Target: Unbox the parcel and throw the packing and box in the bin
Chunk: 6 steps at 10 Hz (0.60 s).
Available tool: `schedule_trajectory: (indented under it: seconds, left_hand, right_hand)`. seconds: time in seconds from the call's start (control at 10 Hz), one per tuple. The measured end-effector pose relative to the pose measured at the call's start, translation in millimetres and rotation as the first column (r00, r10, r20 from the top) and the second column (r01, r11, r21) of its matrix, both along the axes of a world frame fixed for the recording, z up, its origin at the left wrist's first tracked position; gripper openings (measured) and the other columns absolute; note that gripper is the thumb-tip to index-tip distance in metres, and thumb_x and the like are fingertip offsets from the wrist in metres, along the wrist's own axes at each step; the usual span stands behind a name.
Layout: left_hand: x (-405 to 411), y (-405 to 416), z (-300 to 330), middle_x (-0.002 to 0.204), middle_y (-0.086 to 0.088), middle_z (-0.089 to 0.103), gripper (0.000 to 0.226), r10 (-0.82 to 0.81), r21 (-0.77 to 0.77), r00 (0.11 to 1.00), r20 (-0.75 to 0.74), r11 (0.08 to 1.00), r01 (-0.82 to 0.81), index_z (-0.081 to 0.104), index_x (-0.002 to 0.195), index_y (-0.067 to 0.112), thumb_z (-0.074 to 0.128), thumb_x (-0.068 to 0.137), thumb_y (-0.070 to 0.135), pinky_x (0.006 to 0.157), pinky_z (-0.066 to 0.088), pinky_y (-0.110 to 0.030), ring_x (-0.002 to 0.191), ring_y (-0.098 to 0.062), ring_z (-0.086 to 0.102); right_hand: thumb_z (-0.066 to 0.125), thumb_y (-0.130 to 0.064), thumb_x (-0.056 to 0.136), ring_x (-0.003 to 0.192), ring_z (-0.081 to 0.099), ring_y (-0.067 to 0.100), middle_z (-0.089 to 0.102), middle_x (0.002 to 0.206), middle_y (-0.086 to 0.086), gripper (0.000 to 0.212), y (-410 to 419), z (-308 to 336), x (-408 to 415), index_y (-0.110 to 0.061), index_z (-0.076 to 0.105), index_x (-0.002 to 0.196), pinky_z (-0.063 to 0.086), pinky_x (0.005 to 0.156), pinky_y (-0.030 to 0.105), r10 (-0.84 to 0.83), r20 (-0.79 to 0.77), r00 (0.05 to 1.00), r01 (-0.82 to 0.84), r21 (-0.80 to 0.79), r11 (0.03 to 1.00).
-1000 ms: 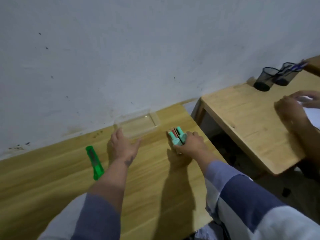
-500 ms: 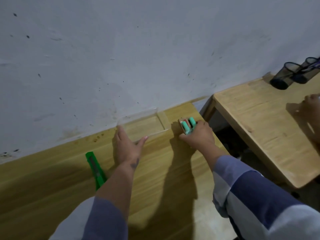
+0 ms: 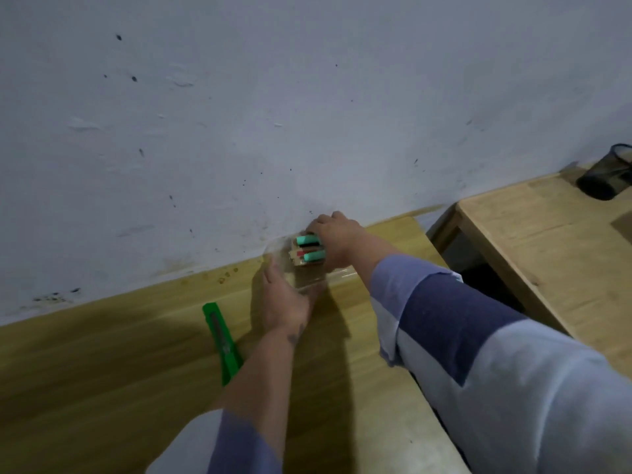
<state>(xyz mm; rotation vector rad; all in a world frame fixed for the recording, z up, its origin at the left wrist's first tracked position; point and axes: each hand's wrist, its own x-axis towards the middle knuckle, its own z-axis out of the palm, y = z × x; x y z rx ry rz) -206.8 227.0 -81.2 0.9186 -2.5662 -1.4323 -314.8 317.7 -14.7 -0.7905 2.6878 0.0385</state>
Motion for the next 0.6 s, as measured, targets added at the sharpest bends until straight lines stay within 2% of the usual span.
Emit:
schedule_trajectory:
  seconds: [0.1, 0.2, 0.3, 0.4, 0.5, 0.6]
  left_hand:
    - [0, -4, 2, 0.143, -0.003, 0.047, 0.089, 0.021, 0.110, 0.999, -0.044, 0.994, -0.016, 0.032, 0.144, 0.022, 0.081, 0.070, 0.032, 0.105, 0.043, -0.043, 0.126, -0.024, 0.049]
    - [1, -3, 5, 0.143, -0.007, 0.045, 0.071, 0.007, 0.076, 1.000, -0.023, 0.997, -0.006, 0.036, 0.142, 0.012, 0.071, 0.081, 0.023, 0.100, 0.039, -0.034, 0.124, -0.027, 0.048]
    - [1, -2, 2, 0.137, -0.003, 0.048, 0.096, 0.014, 0.097, 1.000, -0.025, 0.995, -0.012, 0.032, 0.143, 0.016, 0.086, 0.065, 0.031, 0.095, 0.042, -0.032, 0.121, -0.024, 0.051]
    - [2, -3, 6, 0.136, -0.003, 0.047, 0.106, -0.013, 0.139, 1.000, -0.020, 0.990, 0.016, 0.029, 0.143, 0.020, 0.090, 0.058, 0.034, 0.099, 0.047, -0.042, 0.122, -0.024, 0.051]
    - [7, -8, 13, 0.137, -0.003, 0.043, 0.103, -0.093, 0.107, 0.996, -0.005, 0.990, 0.093, 0.023, 0.143, 0.021, 0.087, 0.063, 0.029, 0.100, 0.045, -0.036, 0.126, -0.024, 0.047]
    - [24, -14, 30, 0.146, -0.004, 0.036, 0.092, -0.147, 0.050, 0.989, -0.007, 0.988, 0.148, 0.018, 0.148, 0.019, 0.077, 0.078, 0.020, 0.096, 0.034, -0.024, 0.133, -0.023, 0.039]
  right_hand:
    - [0.069, -0.018, 0.077, 0.124, 0.044, 0.028, 0.044, 0.140, 0.001, 0.068, -14, -7, -1, -0.030, 0.039, 0.138, 0.042, 0.099, 0.042, 0.042, 0.025, 0.999, -0.041, -0.007, 0.999]
    - [0.069, -0.017, 0.077, 0.121, 0.048, 0.029, 0.050, 0.136, 0.004, 0.066, -19, -15, 4, -0.025, 0.039, 0.135, 0.043, 0.097, 0.041, 0.043, 0.049, 0.998, -0.043, 0.002, 0.999]
    - [0.067, -0.019, 0.079, 0.125, 0.045, 0.028, 0.051, 0.137, 0.005, 0.061, -17, -25, 9, -0.024, 0.042, 0.134, 0.038, 0.102, 0.042, 0.036, 0.015, 0.999, -0.037, 0.011, 0.999]
    - [0.064, -0.021, 0.081, 0.128, 0.036, 0.028, 0.045, 0.139, 0.004, 0.058, -15, -27, 11, -0.028, 0.044, 0.135, 0.036, 0.104, 0.045, 0.067, -0.025, 0.997, -0.066, 0.030, 0.997]
    - [0.068, -0.021, 0.079, 0.125, 0.034, 0.029, 0.037, 0.136, 0.007, 0.060, -12, -20, 15, -0.029, 0.046, 0.135, 0.042, 0.101, 0.048, 0.016, 0.030, 0.999, -0.014, -0.059, 0.998]
    - [0.065, -0.018, 0.081, 0.122, 0.037, 0.029, 0.041, 0.132, 0.009, 0.056, -3, -5, 32, -0.026, 0.049, 0.133, 0.045, 0.098, 0.047, -0.041, -0.010, 0.999, 0.038, -0.188, 0.981]
